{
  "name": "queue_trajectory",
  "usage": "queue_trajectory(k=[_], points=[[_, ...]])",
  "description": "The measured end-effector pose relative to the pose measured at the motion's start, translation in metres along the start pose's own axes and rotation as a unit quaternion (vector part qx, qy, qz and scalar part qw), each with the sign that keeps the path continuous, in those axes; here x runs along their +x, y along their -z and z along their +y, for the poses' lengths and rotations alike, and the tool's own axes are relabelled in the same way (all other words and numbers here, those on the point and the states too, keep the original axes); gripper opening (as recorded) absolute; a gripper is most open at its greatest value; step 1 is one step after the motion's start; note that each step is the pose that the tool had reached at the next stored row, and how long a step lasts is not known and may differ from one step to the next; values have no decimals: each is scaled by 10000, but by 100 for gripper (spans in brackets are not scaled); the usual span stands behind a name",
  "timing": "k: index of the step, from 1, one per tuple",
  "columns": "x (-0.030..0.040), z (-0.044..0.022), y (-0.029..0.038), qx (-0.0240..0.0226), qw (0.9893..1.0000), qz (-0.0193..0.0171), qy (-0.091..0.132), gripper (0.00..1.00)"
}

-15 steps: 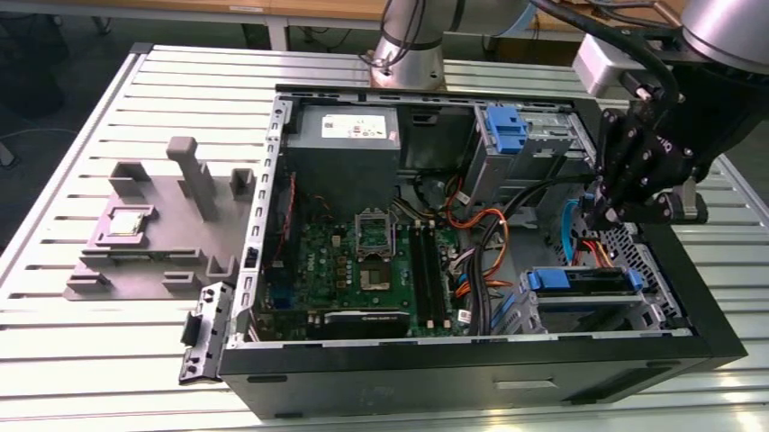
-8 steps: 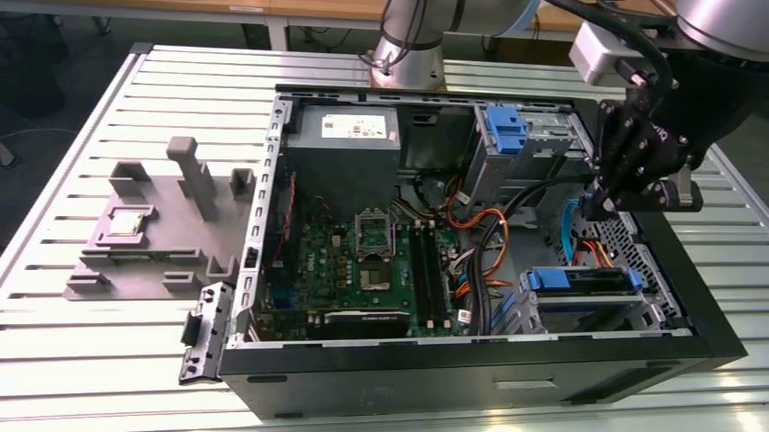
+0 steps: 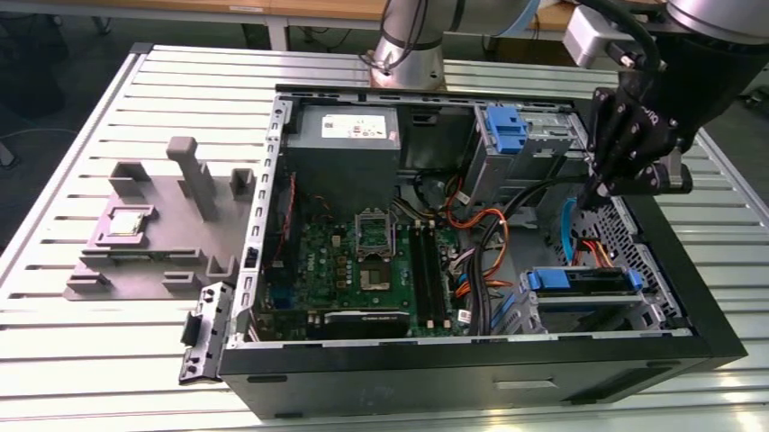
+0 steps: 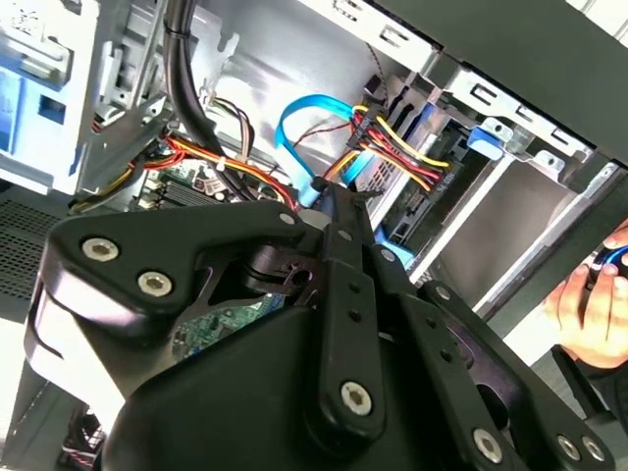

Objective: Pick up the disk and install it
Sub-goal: 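Insert the second disk wire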

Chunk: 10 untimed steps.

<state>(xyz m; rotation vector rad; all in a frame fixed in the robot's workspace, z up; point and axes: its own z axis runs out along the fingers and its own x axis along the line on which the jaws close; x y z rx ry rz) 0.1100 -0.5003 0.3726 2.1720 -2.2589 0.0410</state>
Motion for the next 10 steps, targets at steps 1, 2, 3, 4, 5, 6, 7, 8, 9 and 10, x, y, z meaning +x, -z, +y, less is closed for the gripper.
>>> queue_trajectory(k=[1, 2, 3, 4, 5, 6, 7, 8, 9, 10], points=[[-6, 0, 9, 0, 10000, 0, 0, 10], [-10, 0, 20, 0, 10000, 1, 0, 10], [-16, 0, 31, 0, 10000, 1, 0, 10], [-24, 0, 41, 0, 10000, 1, 0, 10], [-31, 1, 47, 0, 10000, 0, 0, 10], [-39, 1, 50, 0, 10000, 3, 0, 10], [-48, 1, 50, 0, 10000, 6, 0, 10], [-63, 2, 51, 1, 10000, 16, 0, 10], [-82, 3, 50, 1, 10000, 35, 0, 10], [-107, 4, 49, 1, 10000, 64, 1, 10]])
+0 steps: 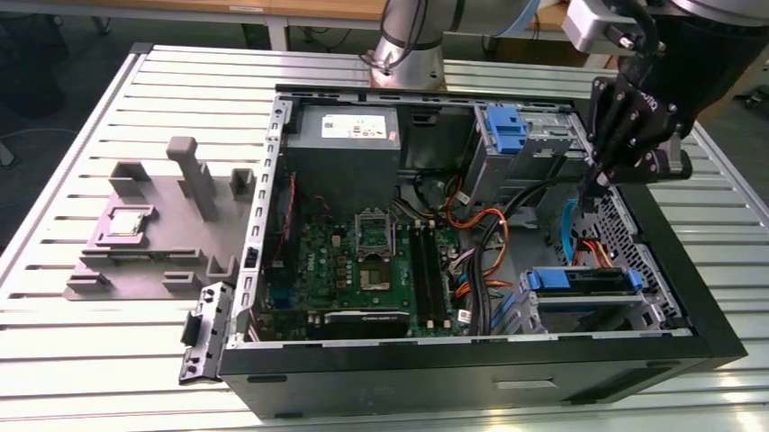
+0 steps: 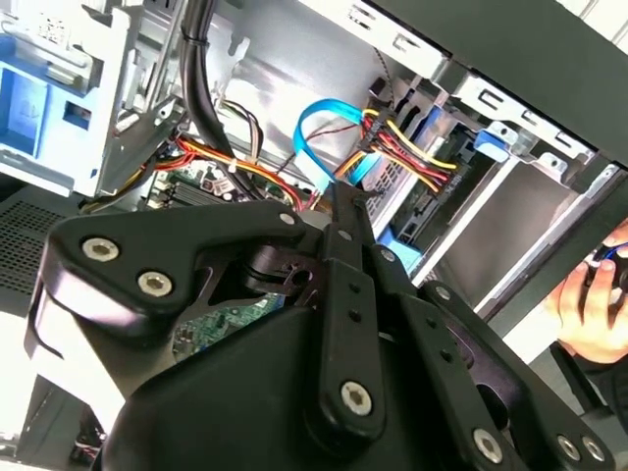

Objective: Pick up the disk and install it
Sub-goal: 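Insert the second disk wire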

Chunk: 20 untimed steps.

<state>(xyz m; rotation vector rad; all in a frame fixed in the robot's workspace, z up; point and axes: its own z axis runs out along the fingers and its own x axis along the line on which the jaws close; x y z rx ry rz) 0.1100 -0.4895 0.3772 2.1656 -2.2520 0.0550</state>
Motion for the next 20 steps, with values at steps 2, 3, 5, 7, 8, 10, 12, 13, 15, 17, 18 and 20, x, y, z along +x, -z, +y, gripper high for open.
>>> queue_trajectory(k=[2, 3, 5, 7, 8, 10, 12, 13, 15, 17, 18, 20], points=[[-26, 1, -6, -1, 10000, 76, 1, 10], [-27, 1, -11, 1, 9999, 129, 2, 10], [-27, 1, -20, 4, 9998, 199, 3, 10], [-27, 1, -26, 5, 9998, 206, 3, 10], [-27, 1, -30, 4, 9998, 206, 3, 10], [-27, 0, -36, 5, 9998, 206, 2, 11], [-28, -2, -41, 5, 9998, 206, 3, 17], [-28, -2, -44, 5, 9998, 206, 3, 23], [-28, -2, -48, 5, 9998, 206, 2, 30], [-28, -2, -49, 5, 9998, 206, 3, 30], [-28, -2, -49, 4, 9998, 206, 2, 30], [-28, -2, -44, 4, 9998, 204, 3, 30]])
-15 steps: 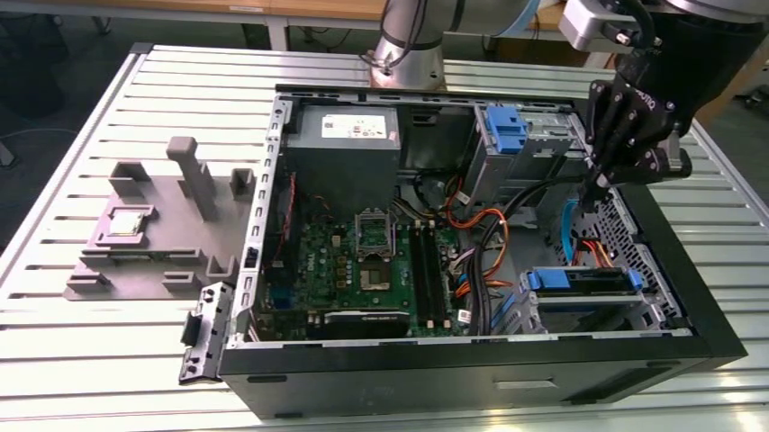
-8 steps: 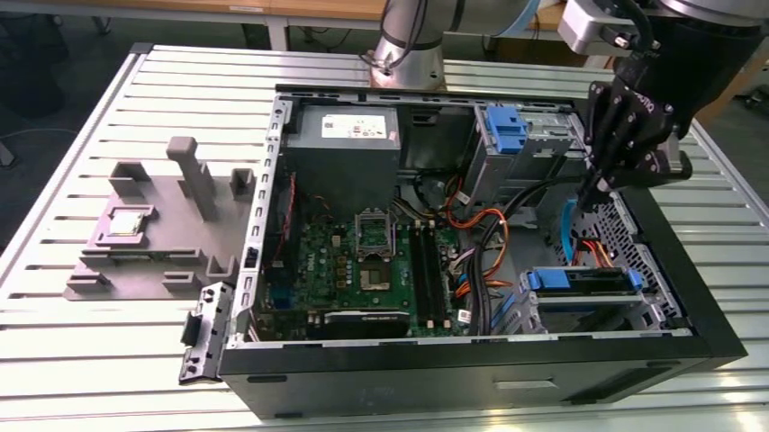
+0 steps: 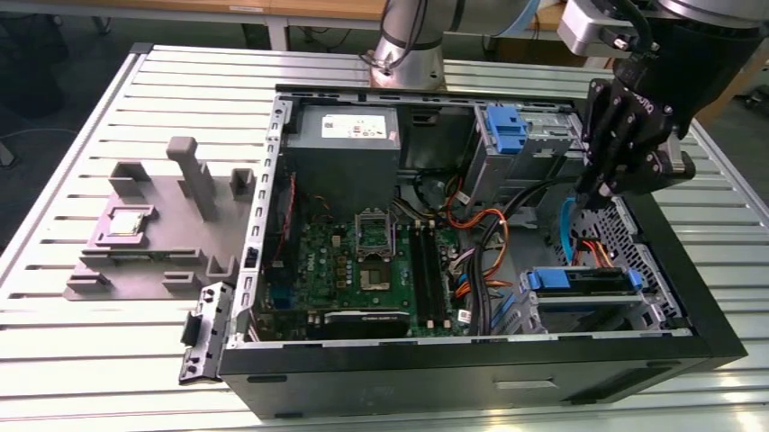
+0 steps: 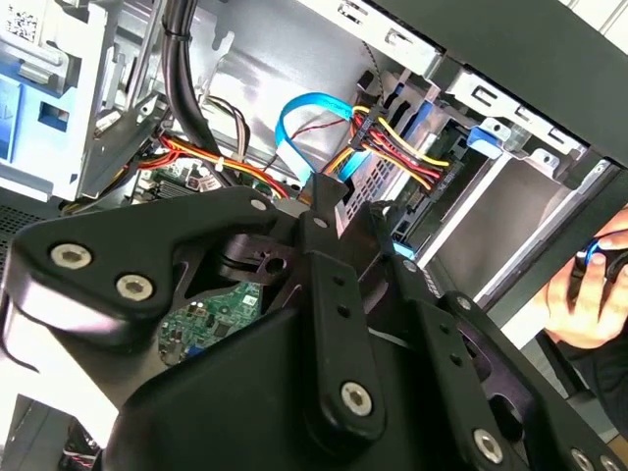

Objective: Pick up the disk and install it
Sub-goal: 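Insert the second disk wire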

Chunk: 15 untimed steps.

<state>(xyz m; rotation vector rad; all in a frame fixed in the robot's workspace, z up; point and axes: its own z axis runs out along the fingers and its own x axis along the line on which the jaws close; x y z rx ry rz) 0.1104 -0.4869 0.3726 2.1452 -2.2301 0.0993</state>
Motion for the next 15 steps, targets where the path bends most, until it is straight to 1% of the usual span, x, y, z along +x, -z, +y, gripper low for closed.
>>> queue_trajectory(k=[10, 13, 15], points=[[-5, -1, 32, -6, 10000, 0, -2, 30], [-39, 0, 34, -7, 10000, 6, -4, 30], [-60, 1, 22, -7, 10000, 12, -7, 30]])
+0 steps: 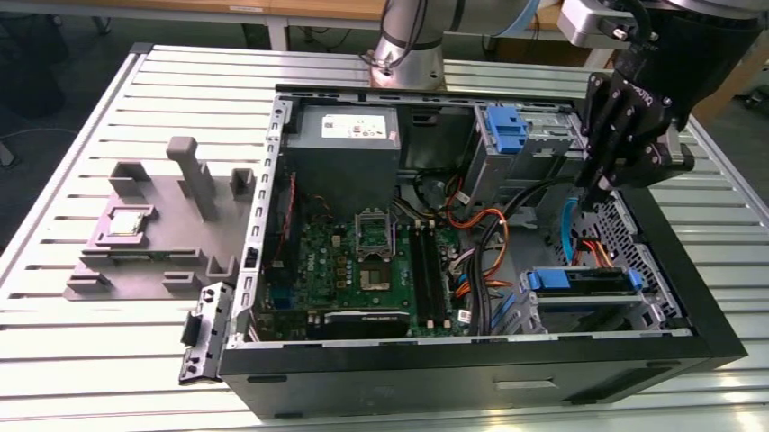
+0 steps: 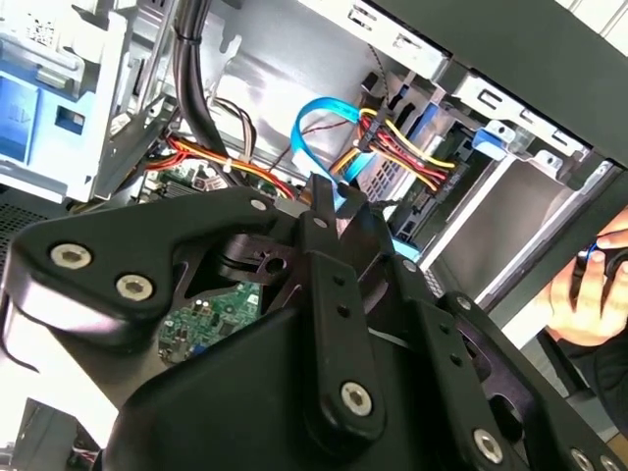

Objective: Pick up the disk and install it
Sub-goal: 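Insert the second disk wire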

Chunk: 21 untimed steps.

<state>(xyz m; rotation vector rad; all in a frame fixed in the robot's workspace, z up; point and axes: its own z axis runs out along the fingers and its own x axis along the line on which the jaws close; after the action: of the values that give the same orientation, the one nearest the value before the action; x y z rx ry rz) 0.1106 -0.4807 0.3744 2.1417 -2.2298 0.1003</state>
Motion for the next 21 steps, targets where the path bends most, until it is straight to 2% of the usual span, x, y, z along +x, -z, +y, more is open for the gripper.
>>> queue_trajectory(k=[2, 10, 12, 13, 14, 21], points=[[-12, 0, -21, 1, 10000, 11, -2, 30], [-23, 1, -133, 4, 10000, 95, -4, 30], [-24, 1, -153, 4, 9999, 116, -4, 28], [-25, 1, -162, 5, 9999, 124, -4, 22], [-26, 1, -168, 5, 9999, 132, -4, 22], [-28, 2, -201, 6, 9999, 149, -4, 21]])
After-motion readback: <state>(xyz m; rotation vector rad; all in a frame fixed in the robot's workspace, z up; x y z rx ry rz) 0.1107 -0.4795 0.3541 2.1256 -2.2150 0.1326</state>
